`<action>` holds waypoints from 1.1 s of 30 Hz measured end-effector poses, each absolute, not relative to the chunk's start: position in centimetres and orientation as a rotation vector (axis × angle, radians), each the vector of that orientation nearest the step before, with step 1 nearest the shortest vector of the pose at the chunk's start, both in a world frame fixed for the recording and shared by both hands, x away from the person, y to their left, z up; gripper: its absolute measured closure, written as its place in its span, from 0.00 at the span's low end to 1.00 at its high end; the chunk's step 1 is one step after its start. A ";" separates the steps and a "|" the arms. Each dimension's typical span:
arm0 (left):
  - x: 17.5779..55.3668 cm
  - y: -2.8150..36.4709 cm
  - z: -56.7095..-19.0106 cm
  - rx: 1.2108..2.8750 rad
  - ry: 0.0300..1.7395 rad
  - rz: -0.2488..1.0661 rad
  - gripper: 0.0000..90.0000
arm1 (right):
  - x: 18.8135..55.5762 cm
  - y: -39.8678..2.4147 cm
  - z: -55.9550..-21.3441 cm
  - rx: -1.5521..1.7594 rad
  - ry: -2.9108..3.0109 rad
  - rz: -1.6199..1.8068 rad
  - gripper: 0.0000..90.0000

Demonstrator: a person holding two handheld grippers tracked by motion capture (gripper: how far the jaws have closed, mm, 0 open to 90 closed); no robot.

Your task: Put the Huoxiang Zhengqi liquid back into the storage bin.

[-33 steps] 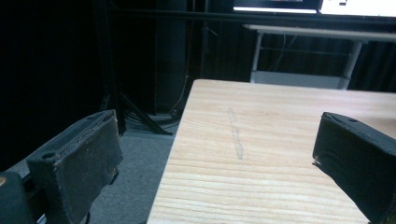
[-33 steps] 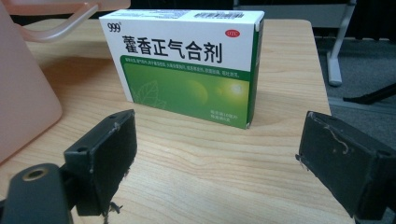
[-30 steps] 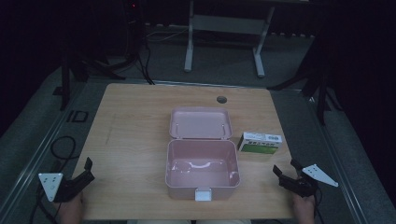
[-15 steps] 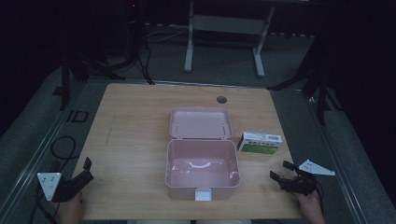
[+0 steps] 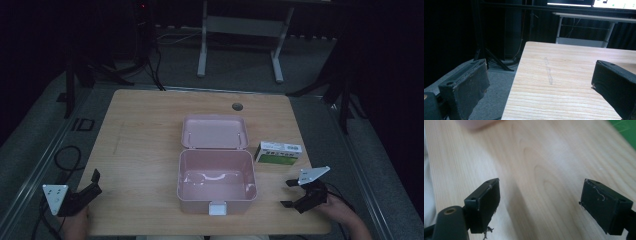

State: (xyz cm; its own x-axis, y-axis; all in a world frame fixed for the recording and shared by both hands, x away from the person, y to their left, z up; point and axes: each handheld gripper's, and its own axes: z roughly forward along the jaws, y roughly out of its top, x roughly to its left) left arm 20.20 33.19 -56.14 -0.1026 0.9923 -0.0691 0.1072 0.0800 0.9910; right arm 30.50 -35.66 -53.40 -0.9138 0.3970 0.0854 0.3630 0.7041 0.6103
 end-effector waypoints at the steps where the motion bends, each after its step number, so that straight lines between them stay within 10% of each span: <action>1: 20.2 33.2 -56.1 1.186 1.399 1.170 0.01 | 30.5 -35.7 -53.4 0.636 2.851 1.004 0.17; 33: 20.2 33.0 -56.2 1.219 1.369 1.150 0.01 | 32.4 -27.2 -47.8 0.138 3.124 0.083 0.14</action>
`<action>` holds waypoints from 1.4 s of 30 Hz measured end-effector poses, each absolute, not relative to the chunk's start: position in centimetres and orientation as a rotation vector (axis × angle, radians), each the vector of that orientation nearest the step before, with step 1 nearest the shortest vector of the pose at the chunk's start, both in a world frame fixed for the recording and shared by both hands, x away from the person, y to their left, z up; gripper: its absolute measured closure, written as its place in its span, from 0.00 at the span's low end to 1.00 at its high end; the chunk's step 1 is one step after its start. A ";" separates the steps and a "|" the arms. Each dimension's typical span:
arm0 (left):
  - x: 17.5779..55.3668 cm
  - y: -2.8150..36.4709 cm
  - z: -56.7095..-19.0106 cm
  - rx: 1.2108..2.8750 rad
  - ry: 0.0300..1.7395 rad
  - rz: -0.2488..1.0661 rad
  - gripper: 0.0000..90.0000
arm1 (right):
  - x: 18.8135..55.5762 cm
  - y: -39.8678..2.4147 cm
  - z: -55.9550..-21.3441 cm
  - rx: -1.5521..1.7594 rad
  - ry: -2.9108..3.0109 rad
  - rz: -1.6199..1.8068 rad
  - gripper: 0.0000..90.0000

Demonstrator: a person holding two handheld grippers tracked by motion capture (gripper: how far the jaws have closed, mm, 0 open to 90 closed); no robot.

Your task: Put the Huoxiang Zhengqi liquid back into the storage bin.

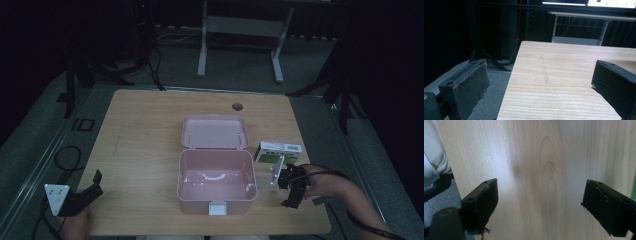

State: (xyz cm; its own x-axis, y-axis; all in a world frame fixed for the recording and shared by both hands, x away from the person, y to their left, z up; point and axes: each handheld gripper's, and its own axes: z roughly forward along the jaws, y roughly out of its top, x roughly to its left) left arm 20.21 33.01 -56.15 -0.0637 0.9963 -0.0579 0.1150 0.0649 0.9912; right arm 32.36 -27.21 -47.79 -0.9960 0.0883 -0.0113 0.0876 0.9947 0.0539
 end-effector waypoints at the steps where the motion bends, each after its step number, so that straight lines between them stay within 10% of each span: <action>1: 20.2 33.0 -56.2 1.220 1.368 1.150 0.01 | 32.4 -27.2 -47.6 0.128 3.114 0.088 0.15; 23: 20.3 32.9 -56.2 1.230 1.357 1.140 0.01 | 37.6 -27.3 -41.3 0.093 2.999 0.160 0.23; 42: 20.3 32.8 -56.2 1.244 1.354 1.139 0.01 | 43.4 -27.2 -42.5 0.191 2.979 0.053 0.33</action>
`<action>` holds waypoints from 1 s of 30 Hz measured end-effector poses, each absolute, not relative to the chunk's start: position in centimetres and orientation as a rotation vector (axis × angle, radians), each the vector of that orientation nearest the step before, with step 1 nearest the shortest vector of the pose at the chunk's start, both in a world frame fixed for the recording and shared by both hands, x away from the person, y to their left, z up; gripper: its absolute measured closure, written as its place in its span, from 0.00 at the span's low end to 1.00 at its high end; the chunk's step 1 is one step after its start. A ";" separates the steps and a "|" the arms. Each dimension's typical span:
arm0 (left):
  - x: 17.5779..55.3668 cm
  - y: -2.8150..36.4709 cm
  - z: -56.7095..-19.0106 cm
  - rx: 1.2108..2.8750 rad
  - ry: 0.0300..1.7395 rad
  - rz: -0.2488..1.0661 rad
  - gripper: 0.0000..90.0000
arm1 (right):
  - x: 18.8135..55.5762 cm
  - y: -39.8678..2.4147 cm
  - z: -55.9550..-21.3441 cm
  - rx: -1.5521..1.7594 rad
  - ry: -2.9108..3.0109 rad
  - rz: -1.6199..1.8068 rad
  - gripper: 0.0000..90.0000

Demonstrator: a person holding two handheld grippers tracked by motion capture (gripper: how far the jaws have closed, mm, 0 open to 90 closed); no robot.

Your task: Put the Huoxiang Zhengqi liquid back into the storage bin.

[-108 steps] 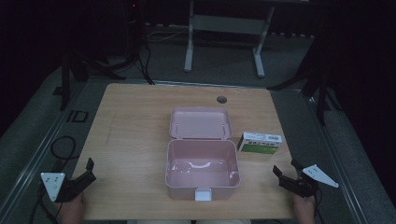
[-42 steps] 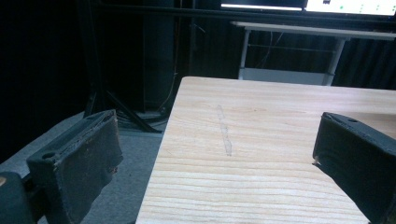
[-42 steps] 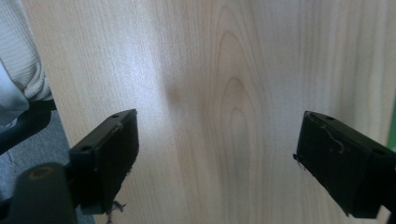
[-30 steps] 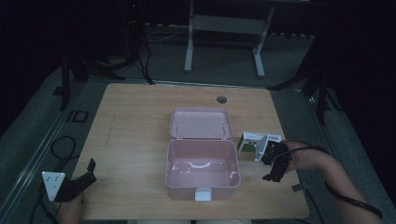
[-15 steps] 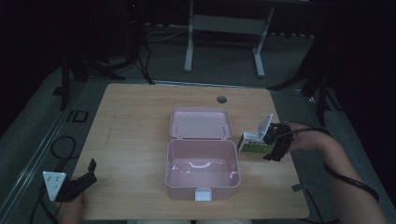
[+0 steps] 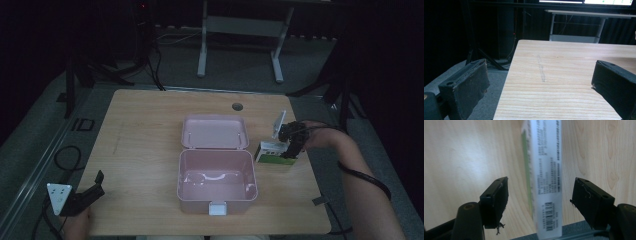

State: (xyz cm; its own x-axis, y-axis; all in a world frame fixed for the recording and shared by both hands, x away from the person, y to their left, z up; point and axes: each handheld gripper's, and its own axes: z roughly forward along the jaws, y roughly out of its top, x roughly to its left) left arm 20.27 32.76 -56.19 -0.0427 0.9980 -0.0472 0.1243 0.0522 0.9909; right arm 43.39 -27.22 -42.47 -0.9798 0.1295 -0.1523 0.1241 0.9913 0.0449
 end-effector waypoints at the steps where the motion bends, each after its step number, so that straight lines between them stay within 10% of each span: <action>1: 20.3 32.7 -56.2 1.245 1.354 1.140 0.01 | 43.6 -27.2 -42.8 0.191 2.984 0.044 0.34; 30: 20.2 32.7 -56.2 1.252 1.350 1.133 0.01 | 45.0 -26.2 -46.2 0.162 3.094 -0.059 0.68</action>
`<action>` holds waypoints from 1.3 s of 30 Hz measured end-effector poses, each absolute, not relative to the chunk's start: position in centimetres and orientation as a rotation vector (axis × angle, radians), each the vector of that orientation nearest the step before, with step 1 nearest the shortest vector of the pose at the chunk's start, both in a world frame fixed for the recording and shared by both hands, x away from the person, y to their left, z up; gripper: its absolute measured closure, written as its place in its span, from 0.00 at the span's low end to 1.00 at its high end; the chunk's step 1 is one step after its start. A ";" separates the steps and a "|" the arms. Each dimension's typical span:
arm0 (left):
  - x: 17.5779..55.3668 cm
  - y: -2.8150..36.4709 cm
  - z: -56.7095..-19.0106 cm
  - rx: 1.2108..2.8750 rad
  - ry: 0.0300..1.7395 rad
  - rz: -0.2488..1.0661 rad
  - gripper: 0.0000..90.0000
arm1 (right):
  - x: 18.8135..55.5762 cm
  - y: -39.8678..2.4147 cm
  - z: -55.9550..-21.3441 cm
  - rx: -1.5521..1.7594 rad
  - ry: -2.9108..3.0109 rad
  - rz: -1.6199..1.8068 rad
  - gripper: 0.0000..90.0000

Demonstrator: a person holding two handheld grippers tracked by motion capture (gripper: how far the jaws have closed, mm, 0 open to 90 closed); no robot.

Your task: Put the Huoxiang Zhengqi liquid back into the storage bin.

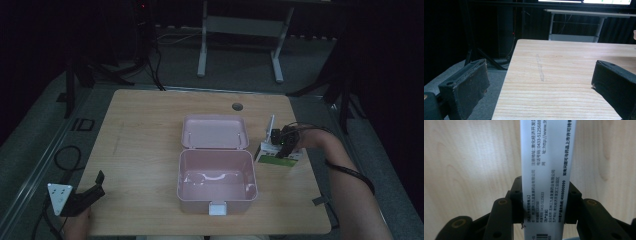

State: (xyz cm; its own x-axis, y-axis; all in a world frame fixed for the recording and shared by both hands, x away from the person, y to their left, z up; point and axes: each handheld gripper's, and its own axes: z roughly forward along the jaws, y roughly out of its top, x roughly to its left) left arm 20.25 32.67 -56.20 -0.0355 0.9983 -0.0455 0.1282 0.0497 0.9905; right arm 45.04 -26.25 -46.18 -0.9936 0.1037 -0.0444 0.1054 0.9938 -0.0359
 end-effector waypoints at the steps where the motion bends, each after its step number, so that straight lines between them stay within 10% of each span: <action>1: 20.3 32.7 -56.2 1.252 1.350 1.134 0.01 | 44.9 -26.2 -46.1 0.157 3.106 -0.053 0.68; 39: 20.3 32.5 -56.2 1.255 1.349 1.140 0.01 | 36.8 -26.7 -38.5 0.139 3.095 -0.110 0.69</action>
